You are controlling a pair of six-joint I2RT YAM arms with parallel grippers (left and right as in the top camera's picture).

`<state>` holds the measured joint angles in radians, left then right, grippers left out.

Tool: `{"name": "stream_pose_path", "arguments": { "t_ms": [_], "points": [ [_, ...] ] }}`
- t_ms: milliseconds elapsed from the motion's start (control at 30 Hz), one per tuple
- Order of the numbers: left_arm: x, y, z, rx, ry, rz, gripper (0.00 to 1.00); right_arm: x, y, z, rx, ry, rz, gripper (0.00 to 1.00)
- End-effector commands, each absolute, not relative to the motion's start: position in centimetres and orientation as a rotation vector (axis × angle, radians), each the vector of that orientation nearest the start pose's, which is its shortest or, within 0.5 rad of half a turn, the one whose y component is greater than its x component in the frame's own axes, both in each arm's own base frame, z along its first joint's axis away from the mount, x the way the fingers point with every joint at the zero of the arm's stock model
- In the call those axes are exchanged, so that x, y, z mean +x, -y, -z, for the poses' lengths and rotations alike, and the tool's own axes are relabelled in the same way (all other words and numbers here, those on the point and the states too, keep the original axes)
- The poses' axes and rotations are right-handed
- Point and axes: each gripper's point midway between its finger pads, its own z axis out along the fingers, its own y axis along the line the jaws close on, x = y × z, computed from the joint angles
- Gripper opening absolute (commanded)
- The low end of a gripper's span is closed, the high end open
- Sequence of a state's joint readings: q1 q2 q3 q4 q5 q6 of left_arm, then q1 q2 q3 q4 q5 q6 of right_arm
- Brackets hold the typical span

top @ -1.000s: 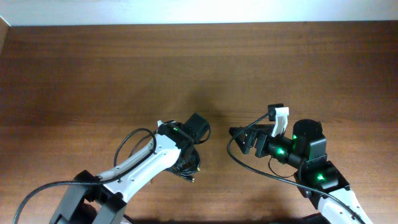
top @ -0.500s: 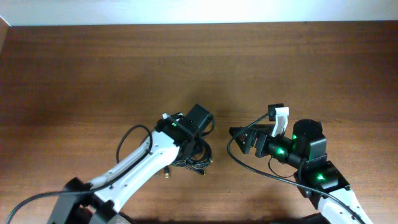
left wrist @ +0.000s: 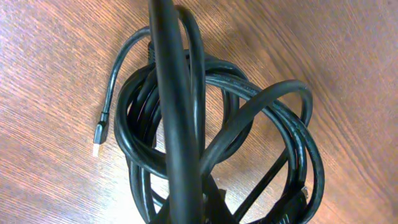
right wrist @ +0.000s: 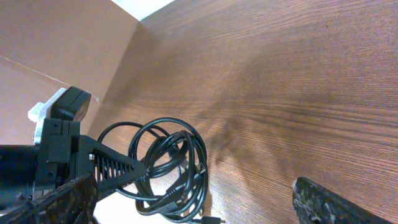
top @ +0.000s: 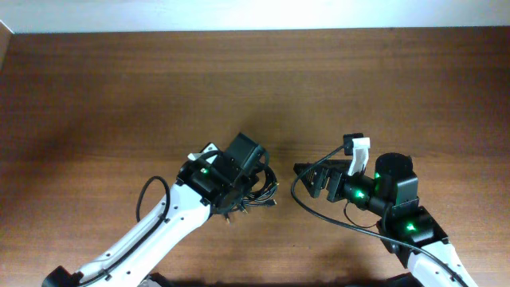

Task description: Untangle cables

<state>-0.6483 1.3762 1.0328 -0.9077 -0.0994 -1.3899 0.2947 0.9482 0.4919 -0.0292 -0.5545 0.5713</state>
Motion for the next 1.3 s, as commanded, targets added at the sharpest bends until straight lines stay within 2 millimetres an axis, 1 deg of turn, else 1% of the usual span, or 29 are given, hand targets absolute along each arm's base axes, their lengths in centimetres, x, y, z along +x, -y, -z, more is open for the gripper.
{"name": "stream_pose_path", "arguments": {
  "t_ms": [0,133,233,367,500,600,900,1133,1267],
  "points": [
    [25.4,17.2,-13.0,-1.102,-2.625,0.402,0.0,26.9,-17.5,-17.5,-0.086,-2.144,-1.065,0.99],
    [25.5,17.1,-13.0,-1.101,-2.617,0.396,0.0,27.2,-17.0,-17.5,-0.065,-2.144,-1.057,0.99],
    [25.9,17.0,-13.1,-1.098,-2.592,0.39,0.0,27.2,-17.0,-17.5,-0.064,-2.144,-1.057,0.99],
    [26.1,17.2,-13.2,-1.095,-2.584,0.408,0.0,27.2,-17.0,-17.5,-0.065,-2.144,-1.057,0.99],
    [25.9,17.6,-13.2,-1.096,-2.607,0.434,0.0,27.2,-17.0,-17.5,-0.065,-2.144,-1.057,0.99],
    [25.9,17.6,-13.2,-1.095,-2.607,0.433,0.0,27.3,-17.0,-17.7,-0.069,-2.134,-1.059,0.99],
    [25.9,17.6,-13.2,-1.095,-2.606,0.434,0.0,27.0,-16.9,-19.7,-0.095,-2.057,-1.061,0.99],
    [26.4,18.0,-13.5,-1.09,-2.589,0.468,0.0,27.0,-16.9,-19.7,-0.095,-2.059,-1.062,0.99],
    [26.5,18.6,-13.7,-1.085,-2.594,0.51,0.0,26.8,-17.1,-19.7,-0.105,-2.059,-1.075,0.99]
  ]
}}
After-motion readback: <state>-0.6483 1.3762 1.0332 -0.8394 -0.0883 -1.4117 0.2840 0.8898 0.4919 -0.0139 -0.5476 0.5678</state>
